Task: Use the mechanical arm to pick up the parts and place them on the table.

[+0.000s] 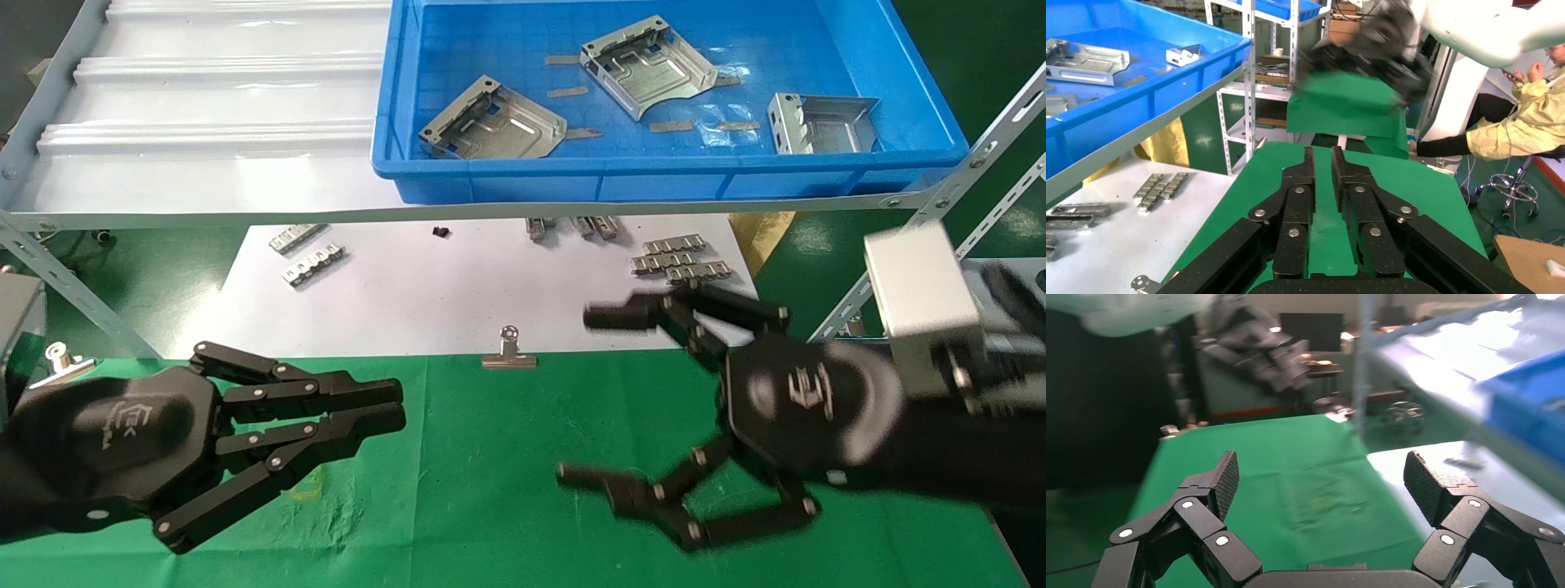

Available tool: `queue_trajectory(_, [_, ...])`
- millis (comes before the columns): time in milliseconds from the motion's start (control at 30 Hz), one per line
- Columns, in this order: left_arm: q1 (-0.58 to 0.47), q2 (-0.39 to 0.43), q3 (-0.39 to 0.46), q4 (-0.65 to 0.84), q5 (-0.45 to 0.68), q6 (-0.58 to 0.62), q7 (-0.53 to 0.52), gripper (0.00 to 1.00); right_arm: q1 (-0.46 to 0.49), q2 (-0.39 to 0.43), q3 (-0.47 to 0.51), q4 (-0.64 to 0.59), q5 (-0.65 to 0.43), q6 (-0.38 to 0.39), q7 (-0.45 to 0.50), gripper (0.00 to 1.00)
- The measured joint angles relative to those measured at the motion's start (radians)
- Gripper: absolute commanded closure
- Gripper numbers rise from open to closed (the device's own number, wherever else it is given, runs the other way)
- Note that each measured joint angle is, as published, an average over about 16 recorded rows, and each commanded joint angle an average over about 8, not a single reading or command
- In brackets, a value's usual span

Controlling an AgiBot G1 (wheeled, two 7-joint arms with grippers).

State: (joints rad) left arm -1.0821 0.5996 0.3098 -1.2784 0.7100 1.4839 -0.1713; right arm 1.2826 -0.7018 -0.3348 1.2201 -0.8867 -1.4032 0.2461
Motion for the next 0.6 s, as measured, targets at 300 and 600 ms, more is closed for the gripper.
queue_trajectory(300, [0.000,0.000,0.000,0.000,0.000,0.000,0.000,1.00,0.361,-0.201,-0.115,-0.305,-0.268,0.151,0.083,0.00])
queue_trajectory(600, [0.000,0.000,0.001,0.000,0.000,0.000,0.000,0.74,0.620,-0.424,-0.227,-0.729,-0.492,0.310,0.078,0.00])
